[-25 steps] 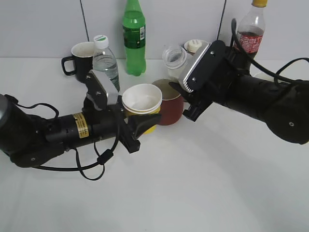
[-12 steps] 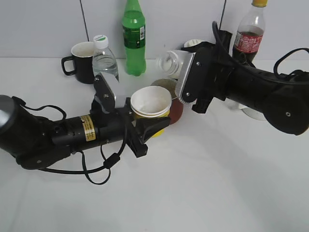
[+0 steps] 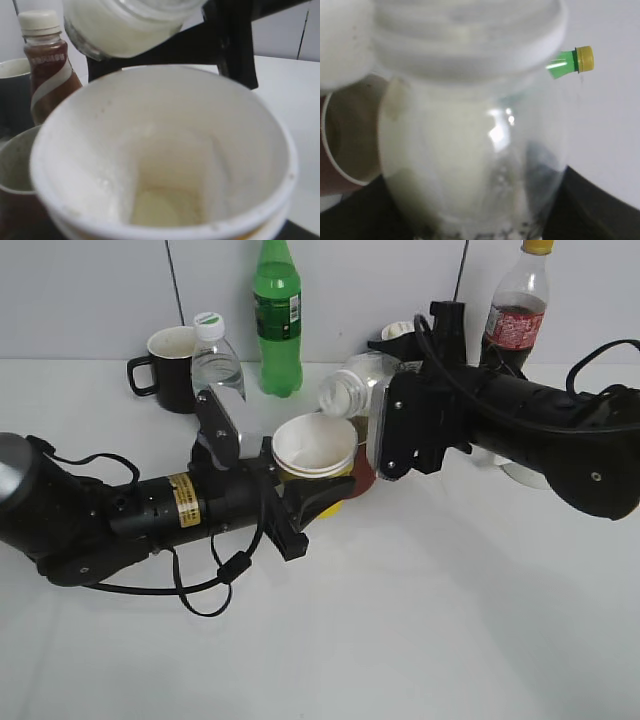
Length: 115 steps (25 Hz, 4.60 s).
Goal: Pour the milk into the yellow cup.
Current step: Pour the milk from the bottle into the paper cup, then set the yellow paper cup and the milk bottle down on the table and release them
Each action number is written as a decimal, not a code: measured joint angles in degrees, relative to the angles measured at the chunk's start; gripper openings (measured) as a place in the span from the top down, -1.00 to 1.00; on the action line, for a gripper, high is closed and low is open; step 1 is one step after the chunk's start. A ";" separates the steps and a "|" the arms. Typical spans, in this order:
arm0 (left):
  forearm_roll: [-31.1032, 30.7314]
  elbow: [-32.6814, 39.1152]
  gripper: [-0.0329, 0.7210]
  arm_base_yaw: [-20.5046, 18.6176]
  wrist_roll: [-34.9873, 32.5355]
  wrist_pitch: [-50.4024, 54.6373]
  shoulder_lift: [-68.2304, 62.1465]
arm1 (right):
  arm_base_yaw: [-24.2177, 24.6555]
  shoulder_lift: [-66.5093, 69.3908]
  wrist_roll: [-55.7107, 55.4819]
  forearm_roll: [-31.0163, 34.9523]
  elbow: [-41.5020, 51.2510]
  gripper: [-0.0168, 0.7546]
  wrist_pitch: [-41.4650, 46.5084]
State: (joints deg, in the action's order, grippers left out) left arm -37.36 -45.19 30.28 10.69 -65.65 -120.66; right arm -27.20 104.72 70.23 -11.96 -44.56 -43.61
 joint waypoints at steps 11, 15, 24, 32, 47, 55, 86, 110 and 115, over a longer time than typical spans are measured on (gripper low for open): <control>-1.46 0.00 -0.04 0.00 0.00 0.00 0.00 | -0.10 0.00 6.61 0.00 0.00 -0.21 -1.40; -2.61 0.00 -0.04 0.00 0.00 0.00 0.00 | -0.10 0.00 8.65 0.00 0.00 -0.21 -2.11; -3.41 -0.05 -0.04 0.00 0.00 1.36 0.00 | -0.10 -0.07 12.76 0.00 0.00 -0.21 -3.11; -3.45 -0.05 -0.04 0.00 0.00 1.59 0.00 | -0.10 -0.07 13.56 0.00 0.00 -0.21 -3.21; -3.47 -0.05 -0.04 0.00 0.00 1.61 0.00 | -0.10 -0.12 15.68 0.00 -0.04 -0.21 -5.54; -3.47 -0.05 -0.04 0.00 0.00 1.66 0.00 | -0.10 -0.19 15.76 0.00 -0.04 -0.21 -5.72; 1.98 4.80 -0.04 -8.45 0.00 -1.89 4.20 | 0.11 -0.19 -51.67 9.17 1.38 -0.21 -7.63; 7.60 2.09 -0.04 -14.12 0.00 1.14 -6.82 | 9.88 15.42 -70.78 3.42 10.29 -0.21 -18.91; 7.60 1.29 -0.04 -14.12 0.00 0.28 -7.66 | 9.88 17.46 -70.83 3.37 9.60 -0.21 -21.89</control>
State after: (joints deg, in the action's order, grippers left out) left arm -29.76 -43.91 16.16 10.69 -65.37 -128.32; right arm -17.32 122.17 -0.60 -8.60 -34.96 -65.49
